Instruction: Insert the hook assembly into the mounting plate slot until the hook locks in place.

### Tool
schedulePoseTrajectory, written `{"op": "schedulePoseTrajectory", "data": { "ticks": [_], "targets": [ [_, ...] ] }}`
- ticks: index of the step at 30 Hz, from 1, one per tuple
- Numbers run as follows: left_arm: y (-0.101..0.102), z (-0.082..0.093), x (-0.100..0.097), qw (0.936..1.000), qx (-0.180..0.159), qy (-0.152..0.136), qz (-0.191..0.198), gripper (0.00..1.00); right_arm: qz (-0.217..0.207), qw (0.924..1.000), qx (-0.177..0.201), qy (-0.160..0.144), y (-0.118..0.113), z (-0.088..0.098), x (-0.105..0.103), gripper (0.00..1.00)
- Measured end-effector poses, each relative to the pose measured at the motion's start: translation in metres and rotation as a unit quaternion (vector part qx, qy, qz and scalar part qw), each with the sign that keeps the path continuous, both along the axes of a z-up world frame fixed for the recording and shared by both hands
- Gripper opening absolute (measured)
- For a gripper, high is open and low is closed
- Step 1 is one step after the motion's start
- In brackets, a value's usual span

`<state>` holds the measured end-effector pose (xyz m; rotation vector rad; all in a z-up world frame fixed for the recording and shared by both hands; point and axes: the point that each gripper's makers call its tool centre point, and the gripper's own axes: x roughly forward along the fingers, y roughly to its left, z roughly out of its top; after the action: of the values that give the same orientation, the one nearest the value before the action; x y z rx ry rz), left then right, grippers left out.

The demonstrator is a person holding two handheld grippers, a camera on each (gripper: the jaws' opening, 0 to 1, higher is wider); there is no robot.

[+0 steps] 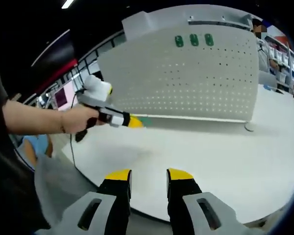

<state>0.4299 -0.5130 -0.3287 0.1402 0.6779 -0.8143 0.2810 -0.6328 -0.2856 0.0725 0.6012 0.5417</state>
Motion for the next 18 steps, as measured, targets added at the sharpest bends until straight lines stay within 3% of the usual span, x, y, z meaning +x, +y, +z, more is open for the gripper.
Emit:
{"op": "schedulePoseTrajectory", "data": {
  "ticks": [9, 18],
  "targets": [
    [0.020, 0.031, -0.018, 0.9996, -0.020, -0.012, 0.018, 0.03, 0.019, 0.9998, 0.008, -0.004, 0.018, 0.002, -0.004, 0.27],
    [0.015, 0.055, -0.034, 0.9991, -0.023, -0.036, 0.007, 0.03, 0.035, 0.9993, 0.009, -0.010, 0.026, 0.006, -0.005, 0.27]
  ]
}}
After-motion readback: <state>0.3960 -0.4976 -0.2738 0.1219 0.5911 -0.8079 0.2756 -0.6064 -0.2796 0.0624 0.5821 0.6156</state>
